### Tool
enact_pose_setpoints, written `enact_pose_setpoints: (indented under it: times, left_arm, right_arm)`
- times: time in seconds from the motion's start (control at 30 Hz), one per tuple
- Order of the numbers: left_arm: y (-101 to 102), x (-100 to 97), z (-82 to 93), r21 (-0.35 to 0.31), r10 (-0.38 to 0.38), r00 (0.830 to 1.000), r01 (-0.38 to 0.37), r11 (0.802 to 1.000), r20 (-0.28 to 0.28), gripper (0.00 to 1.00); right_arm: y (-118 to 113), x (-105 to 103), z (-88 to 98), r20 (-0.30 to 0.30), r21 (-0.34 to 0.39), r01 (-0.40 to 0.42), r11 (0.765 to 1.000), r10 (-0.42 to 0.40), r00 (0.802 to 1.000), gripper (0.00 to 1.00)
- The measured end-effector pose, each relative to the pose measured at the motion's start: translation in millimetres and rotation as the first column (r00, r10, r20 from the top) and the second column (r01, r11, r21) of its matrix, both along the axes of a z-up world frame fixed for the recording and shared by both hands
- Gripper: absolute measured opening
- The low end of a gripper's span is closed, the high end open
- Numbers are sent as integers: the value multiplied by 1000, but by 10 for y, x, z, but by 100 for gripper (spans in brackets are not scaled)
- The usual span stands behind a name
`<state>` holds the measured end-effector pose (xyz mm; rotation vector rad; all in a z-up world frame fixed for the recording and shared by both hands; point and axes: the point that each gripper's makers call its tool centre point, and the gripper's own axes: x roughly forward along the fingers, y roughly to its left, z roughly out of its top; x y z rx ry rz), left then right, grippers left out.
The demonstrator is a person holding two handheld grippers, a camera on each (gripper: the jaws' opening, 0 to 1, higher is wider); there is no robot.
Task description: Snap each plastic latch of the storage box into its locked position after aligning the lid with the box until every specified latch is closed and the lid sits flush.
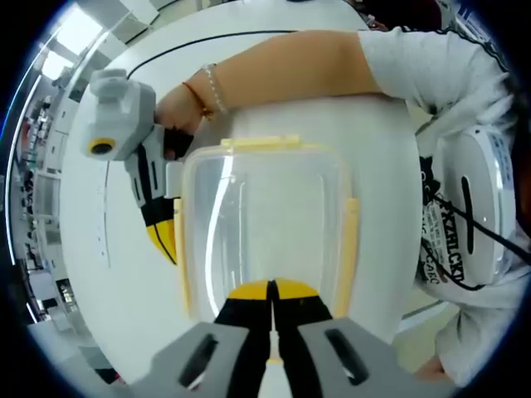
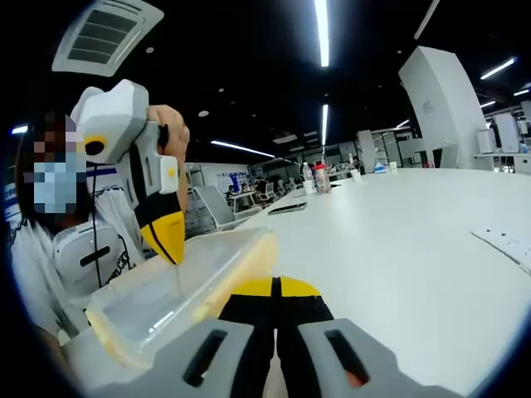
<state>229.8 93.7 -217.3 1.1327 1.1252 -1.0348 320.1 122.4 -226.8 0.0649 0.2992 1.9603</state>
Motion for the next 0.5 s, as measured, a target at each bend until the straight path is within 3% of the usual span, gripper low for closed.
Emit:
enact_pose_setpoints:
  times: [0.5]
  left_arm:
    - [-24, 32, -12, -4, 14, 1000, -14, 1000, 4, 0]
  right_arm:
    - [-26, -19, -23, 11, 3, -2, 1000, 2, 1000, 0]
